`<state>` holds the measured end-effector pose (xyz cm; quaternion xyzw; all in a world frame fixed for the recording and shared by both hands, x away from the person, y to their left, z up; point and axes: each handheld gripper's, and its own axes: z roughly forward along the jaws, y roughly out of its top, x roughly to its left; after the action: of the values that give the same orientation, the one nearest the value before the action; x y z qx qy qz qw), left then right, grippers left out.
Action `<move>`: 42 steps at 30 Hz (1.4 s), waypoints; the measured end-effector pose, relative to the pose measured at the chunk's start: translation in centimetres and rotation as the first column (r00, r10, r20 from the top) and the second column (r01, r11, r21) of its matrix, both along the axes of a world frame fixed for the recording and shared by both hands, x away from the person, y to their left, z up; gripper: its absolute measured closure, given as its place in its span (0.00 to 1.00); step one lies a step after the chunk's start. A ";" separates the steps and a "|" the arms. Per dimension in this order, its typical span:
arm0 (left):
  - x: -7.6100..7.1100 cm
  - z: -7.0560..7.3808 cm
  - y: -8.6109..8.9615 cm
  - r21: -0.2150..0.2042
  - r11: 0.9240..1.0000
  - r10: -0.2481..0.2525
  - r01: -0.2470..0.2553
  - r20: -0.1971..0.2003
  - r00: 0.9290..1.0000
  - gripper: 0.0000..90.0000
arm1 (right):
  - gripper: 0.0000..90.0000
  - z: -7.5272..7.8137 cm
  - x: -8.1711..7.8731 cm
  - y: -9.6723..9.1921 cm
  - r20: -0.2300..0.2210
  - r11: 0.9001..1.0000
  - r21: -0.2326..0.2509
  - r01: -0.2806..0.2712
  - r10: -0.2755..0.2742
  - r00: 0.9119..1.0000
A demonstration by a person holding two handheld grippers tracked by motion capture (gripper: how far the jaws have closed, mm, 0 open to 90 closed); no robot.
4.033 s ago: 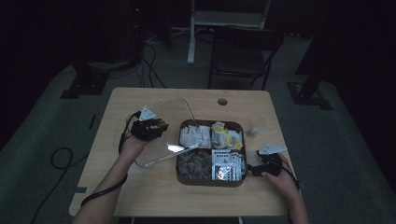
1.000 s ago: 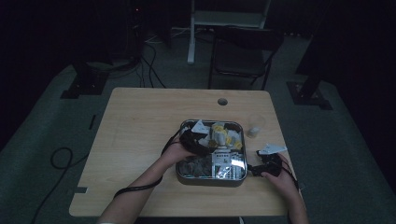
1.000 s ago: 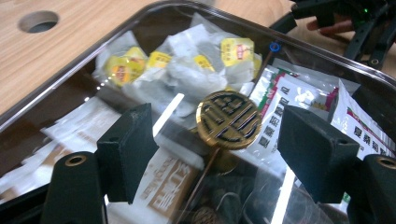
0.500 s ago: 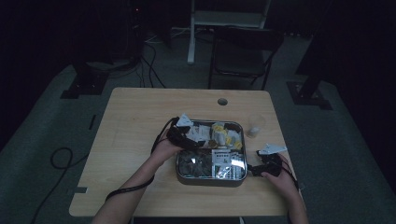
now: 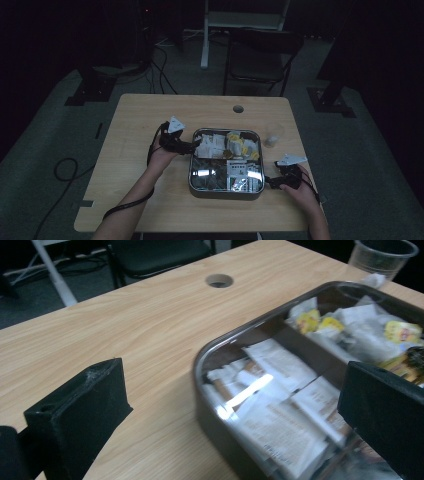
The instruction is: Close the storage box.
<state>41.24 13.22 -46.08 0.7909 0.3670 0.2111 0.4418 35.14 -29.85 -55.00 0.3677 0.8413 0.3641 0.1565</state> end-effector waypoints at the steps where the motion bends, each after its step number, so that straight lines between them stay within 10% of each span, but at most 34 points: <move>1: 0.0 -0.1 0.4 -0.005 1.000 0.010 -0.010 -0.002 1.000 0.00 | 0.15 0.0 0.0 0.0 0.000 1.000 0.000 0.000 0.000 1.000; 16: -0.4 -1.6 5.2 -0.033 0.982 0.184 -0.185 -0.013 0.983 0.00 | 0.15 0.0 0.0 0.0 -0.001 1.000 0.000 0.001 -0.001 1.000; 42: -4.0 -6.0 12.8 0.017 0.946 0.324 -0.323 -0.088 0.942 0.00 | 0.15 0.0 0.0 0.0 0.000 1.000 0.000 0.005 -0.005 1.000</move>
<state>37.23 26.03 -52.09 0.7291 0.5109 0.2457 0.3834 35.14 -29.85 -55.00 0.3697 0.8405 0.3635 0.1573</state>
